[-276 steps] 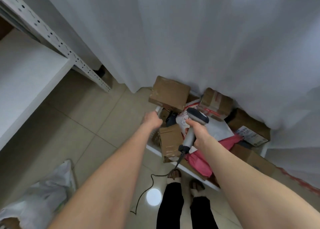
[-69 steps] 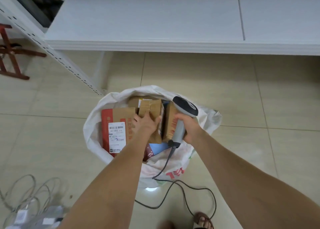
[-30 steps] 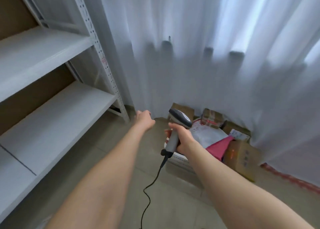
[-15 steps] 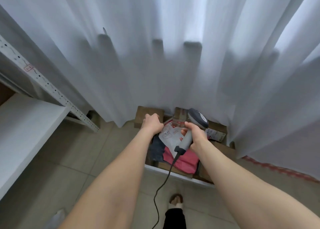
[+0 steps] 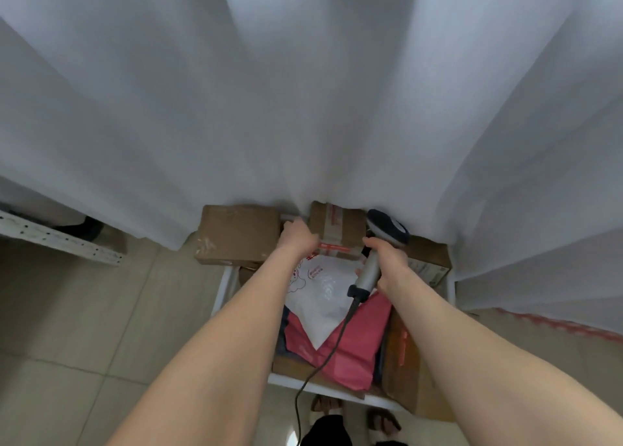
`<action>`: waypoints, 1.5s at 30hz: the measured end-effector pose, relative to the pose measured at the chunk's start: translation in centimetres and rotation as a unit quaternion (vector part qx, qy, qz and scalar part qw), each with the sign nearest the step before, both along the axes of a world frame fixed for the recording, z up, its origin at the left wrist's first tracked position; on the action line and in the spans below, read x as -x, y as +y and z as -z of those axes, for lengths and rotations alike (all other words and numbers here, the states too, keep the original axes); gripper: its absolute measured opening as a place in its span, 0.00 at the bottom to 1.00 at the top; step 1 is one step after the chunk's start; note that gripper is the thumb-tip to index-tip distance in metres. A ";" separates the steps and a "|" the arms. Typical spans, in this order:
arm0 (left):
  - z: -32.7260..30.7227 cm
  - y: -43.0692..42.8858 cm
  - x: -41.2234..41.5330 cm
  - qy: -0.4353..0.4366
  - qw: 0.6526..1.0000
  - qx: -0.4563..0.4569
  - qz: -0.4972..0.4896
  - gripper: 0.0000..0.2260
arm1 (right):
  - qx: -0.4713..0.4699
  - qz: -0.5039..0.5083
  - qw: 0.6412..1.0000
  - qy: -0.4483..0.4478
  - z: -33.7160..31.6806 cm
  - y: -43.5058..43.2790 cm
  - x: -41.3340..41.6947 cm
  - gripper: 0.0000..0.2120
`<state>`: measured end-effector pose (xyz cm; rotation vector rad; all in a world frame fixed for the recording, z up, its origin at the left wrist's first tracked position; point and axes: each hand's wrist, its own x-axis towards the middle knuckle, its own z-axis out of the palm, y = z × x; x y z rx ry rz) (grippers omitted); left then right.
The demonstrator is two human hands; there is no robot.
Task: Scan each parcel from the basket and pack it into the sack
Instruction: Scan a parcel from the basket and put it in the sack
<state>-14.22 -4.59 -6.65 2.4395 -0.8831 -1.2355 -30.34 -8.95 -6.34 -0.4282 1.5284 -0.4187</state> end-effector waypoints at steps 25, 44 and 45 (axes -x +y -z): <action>-12.6 3.7 0.1 0.158 0.942 0.108 -0.277 0.18 | -0.015 -0.118 0.991 -0.065 -9.0 0.8 0.4 0.23; -41.5 16.2 -3.2 -0.020 0.890 0.312 -0.332 0.09 | -0.010 -0.229 0.943 -0.241 -36.3 8.3 -2.8 0.11; -42.0 16.7 -3.3 -0.026 0.875 0.316 -0.365 0.09 | -0.016 -0.224 0.944 -0.242 -37.0 9.1 -3.2 0.11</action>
